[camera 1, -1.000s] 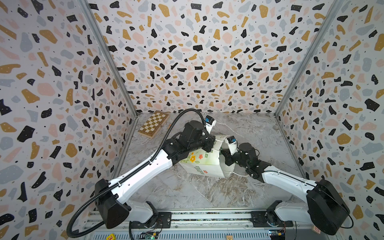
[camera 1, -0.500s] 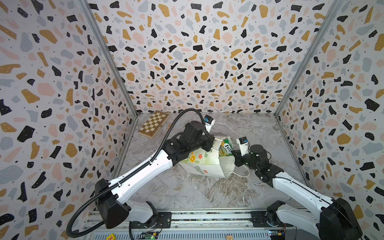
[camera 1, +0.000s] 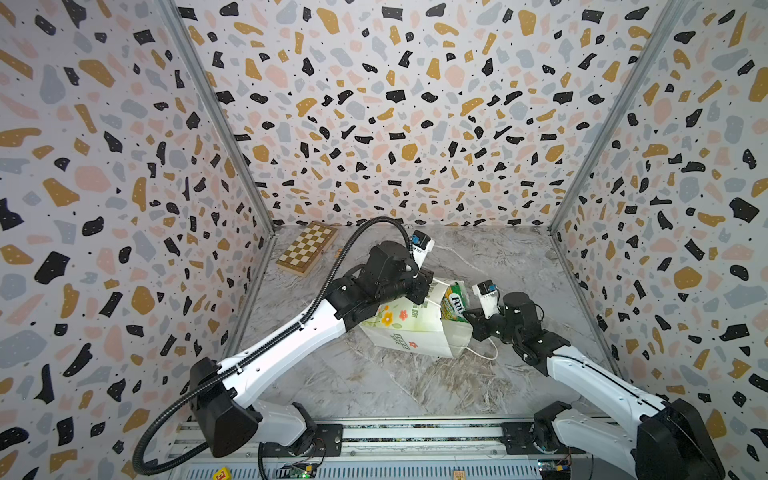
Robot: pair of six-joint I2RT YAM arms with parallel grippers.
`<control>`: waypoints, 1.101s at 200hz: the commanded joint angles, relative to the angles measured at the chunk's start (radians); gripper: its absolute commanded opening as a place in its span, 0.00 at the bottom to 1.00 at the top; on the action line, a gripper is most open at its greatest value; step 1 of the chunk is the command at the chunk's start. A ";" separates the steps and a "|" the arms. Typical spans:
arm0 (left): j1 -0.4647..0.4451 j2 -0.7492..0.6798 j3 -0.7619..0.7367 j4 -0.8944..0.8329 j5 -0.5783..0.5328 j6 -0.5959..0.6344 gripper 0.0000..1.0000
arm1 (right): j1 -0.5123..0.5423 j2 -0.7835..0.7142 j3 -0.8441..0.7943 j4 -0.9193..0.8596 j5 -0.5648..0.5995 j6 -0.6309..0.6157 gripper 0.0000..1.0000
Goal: Take the snacks out of the paper bag
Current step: 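Pull the green Fox's packet out of the bag opening with the right gripper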
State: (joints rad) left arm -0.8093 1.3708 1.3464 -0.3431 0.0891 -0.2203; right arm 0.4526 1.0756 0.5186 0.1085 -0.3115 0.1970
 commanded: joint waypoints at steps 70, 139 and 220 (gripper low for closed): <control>-0.002 -0.015 0.019 0.083 0.135 -0.006 0.00 | -0.005 0.132 0.032 0.139 -0.132 -0.014 0.29; -0.002 -0.019 0.009 0.081 0.083 -0.007 0.00 | -0.003 0.164 0.056 0.146 -0.134 -0.051 0.06; -0.002 -0.002 0.007 0.033 -0.019 0.016 0.00 | -0.005 -0.167 0.083 -0.058 0.035 -0.041 0.00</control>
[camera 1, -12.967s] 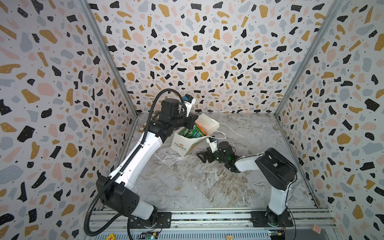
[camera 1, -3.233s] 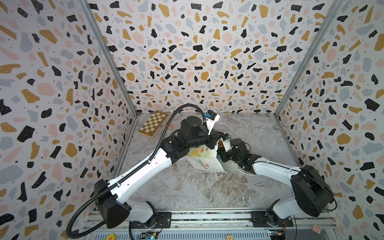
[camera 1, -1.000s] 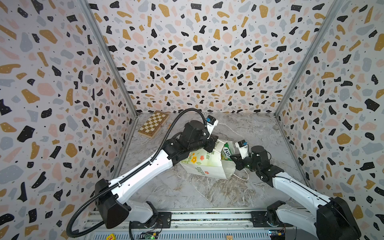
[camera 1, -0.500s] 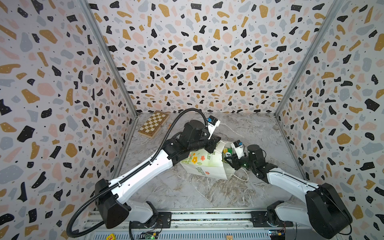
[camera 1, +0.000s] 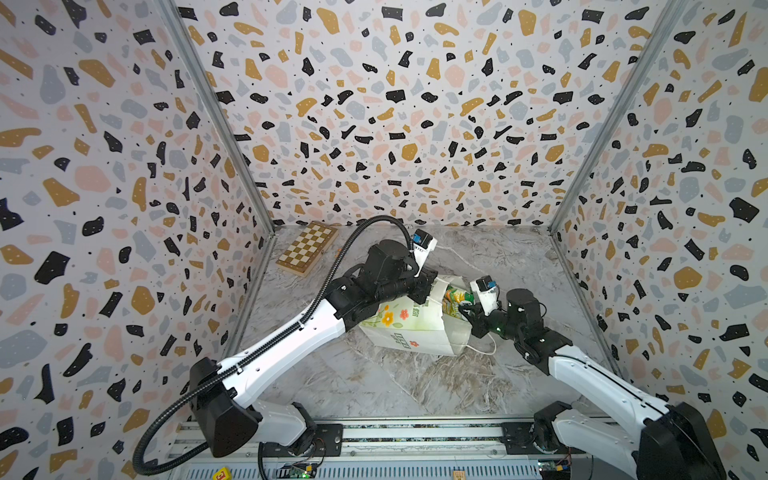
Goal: Take the snacks out of the paper bag
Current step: 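Pull the green Fox's packet out of the bag opening with the right gripper, then lower the green packet onto the table beyond the bag and open the right gripper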
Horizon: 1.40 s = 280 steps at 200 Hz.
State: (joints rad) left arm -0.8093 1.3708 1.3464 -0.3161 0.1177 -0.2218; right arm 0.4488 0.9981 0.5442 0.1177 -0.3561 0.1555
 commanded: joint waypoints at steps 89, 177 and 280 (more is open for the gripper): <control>-0.002 0.002 0.006 0.001 -0.066 0.025 0.00 | -0.024 -0.302 0.117 -0.192 0.502 0.049 0.00; -0.002 -0.002 0.009 0.003 -0.032 0.030 0.00 | -0.357 0.071 0.177 -0.030 0.086 0.128 0.00; -0.002 -0.018 -0.006 0.007 -0.006 0.044 0.00 | -0.467 0.669 0.456 0.117 -0.210 0.142 0.00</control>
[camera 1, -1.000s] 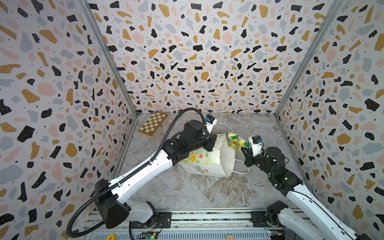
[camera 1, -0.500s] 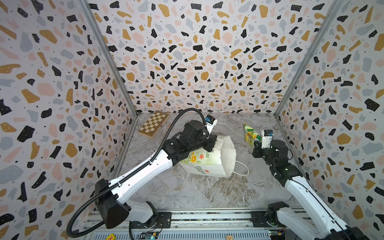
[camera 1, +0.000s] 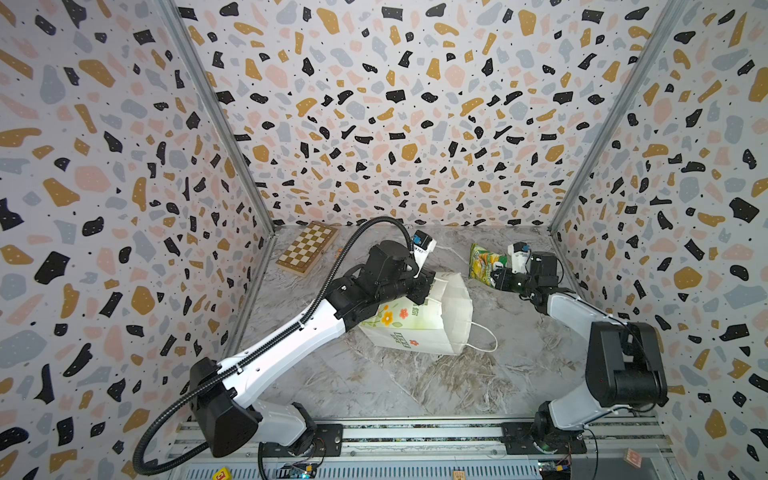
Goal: Take the snacks out of the paper bag
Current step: 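Lower the green packet onto the table beyond the bag and open the right gripper, then reach the right gripper back into the bag toward the orange packet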
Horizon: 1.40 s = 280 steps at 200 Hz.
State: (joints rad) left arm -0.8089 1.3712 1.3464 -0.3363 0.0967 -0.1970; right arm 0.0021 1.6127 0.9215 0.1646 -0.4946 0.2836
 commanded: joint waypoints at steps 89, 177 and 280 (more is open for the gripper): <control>-0.003 -0.022 0.006 -0.002 0.058 0.046 0.00 | -0.031 -0.029 0.010 0.021 0.040 -0.024 0.57; -0.002 -0.029 0.005 0.008 0.036 0.031 0.00 | 0.171 -0.543 -0.237 -0.006 -0.155 -0.082 0.58; -0.002 -0.040 0.016 0.019 0.020 0.030 0.00 | 0.519 -0.509 -0.400 0.085 -0.058 -0.081 0.55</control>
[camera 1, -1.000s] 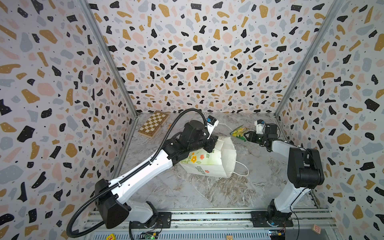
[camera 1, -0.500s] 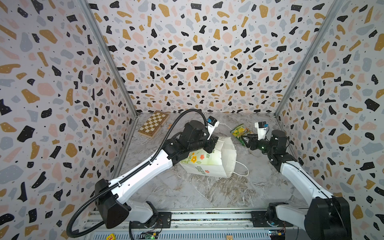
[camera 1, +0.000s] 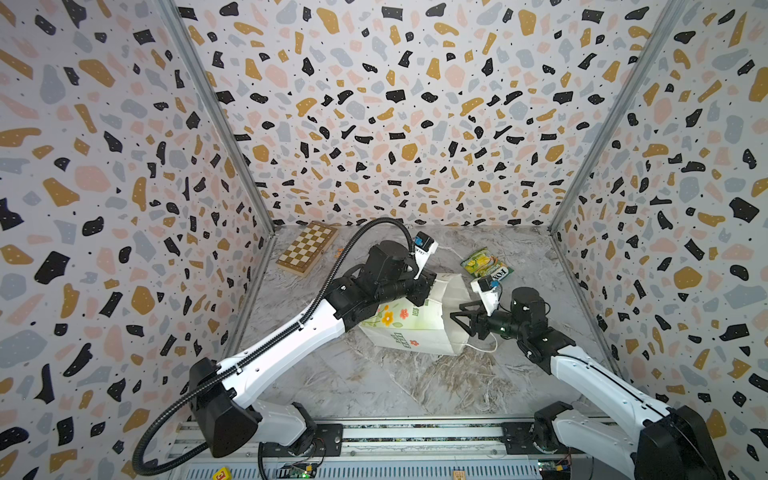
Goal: Take the snacks out of the paper bag
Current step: 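Reach the right gripper back into the bag toward the orange packet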
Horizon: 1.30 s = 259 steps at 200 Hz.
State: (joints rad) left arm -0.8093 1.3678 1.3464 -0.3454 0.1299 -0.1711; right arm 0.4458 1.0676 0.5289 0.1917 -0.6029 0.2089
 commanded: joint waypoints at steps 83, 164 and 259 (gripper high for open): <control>-0.001 -0.076 -0.014 0.025 -0.078 0.011 0.00 | 0.370 0.283 0.024 0.265 0.198 0.089 0.55; -0.002 -0.111 -0.053 0.015 -0.129 0.029 0.00 | 0.564 0.472 0.181 0.303 0.429 0.113 0.55; -0.002 -0.126 -0.061 0.013 -0.130 0.042 0.00 | 0.553 0.291 0.135 0.115 0.802 0.094 0.54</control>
State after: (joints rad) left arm -0.8089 1.2583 1.2930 -0.3592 0.0051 -0.1448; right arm 1.0138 1.3987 0.6720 0.3653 0.0776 0.3054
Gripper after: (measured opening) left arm 0.047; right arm 0.539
